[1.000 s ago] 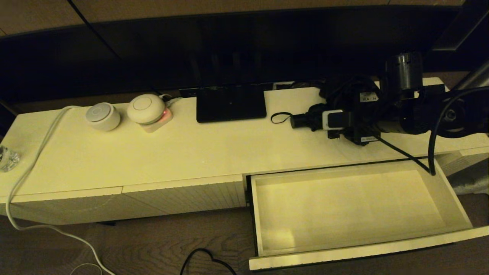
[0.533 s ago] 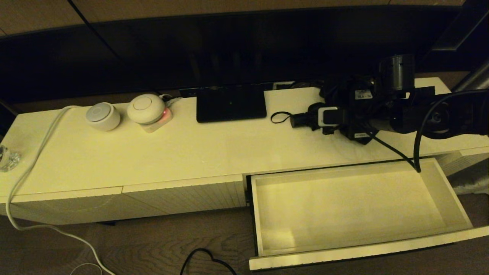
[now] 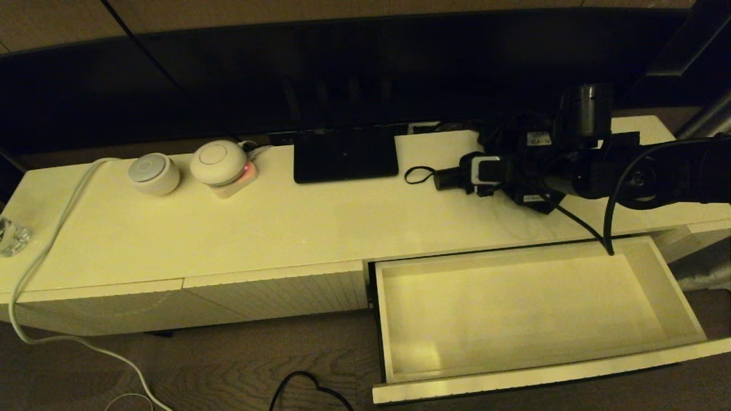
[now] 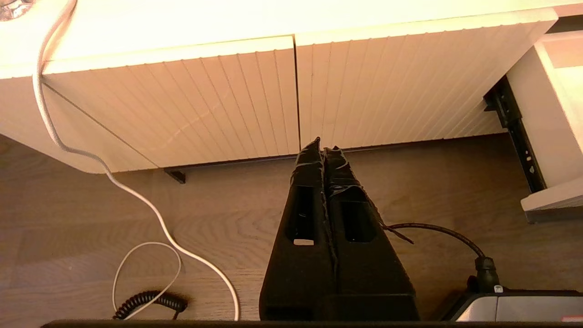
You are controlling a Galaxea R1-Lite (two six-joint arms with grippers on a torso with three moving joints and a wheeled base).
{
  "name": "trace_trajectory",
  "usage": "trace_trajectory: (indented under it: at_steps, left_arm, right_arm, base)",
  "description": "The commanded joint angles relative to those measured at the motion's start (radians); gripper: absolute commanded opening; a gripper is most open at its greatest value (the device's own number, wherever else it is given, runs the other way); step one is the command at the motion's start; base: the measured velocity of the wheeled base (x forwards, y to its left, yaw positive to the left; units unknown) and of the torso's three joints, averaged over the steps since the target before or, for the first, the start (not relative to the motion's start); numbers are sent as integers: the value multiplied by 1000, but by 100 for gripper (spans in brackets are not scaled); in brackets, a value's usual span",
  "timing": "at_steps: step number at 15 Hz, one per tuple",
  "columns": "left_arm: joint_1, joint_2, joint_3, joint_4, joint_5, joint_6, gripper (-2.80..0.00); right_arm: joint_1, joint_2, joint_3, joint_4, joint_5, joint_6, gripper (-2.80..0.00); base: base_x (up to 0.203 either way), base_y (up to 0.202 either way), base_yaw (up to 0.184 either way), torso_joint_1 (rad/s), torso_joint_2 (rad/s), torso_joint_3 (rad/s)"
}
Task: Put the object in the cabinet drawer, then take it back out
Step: Put the umbrella in the drawer
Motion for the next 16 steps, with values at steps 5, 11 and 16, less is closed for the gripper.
trace_trajectory:
  at_steps: [5,11,16]
  left_arm:
    - [0,0,2,0,0,0,-280]
    - [0,0,2,0,0,0,-280]
    - [0,0,2,0,0,0,-280]
  right_arm:
    - [1,15,2,-44,-2,-7,0]
    - [1,17,10,-44,-15,-4,-280]
    - [1,25,25,-64,-17,37,-280]
  base:
    - [0,0,0,0,0,0]
    - [0,0,0,0,0,0]
    - [0,0,0,0,0,0]
